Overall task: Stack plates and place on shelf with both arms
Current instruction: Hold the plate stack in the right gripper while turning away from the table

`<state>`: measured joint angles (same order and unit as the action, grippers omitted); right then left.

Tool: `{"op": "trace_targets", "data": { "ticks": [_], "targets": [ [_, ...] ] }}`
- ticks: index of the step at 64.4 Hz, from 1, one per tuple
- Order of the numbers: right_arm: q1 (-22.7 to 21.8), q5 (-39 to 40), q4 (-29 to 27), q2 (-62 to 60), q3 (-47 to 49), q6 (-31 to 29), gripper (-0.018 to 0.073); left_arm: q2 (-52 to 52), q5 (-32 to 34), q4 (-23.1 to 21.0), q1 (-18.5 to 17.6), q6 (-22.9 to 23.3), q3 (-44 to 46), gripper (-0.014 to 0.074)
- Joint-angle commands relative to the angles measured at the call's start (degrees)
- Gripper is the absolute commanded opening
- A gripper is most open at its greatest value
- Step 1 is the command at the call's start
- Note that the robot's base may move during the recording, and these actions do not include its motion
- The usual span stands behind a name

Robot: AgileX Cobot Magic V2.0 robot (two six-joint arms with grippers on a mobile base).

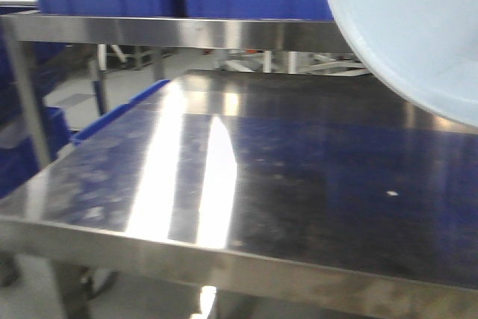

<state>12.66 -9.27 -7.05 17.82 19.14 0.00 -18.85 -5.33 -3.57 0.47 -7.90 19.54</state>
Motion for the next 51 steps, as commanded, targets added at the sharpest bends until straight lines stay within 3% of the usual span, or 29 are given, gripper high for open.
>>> {"op": "trace_targets", "data": {
  "ticks": [1, 51],
  "targets": [
    [-0.28, 5.78, 0.23, 0.2, 1.82, 0.0, 0.0052, -0.44, 4.94, -0.54, 0.16, 0.25, 1.62, 0.0082],
    [-0.28, 5.78, 0.23, 0.2, 1.82, 0.0, 0.0052, -0.44, 4.94, -0.54, 0.16, 0.25, 1.62, 0.0082]
  ]
}}
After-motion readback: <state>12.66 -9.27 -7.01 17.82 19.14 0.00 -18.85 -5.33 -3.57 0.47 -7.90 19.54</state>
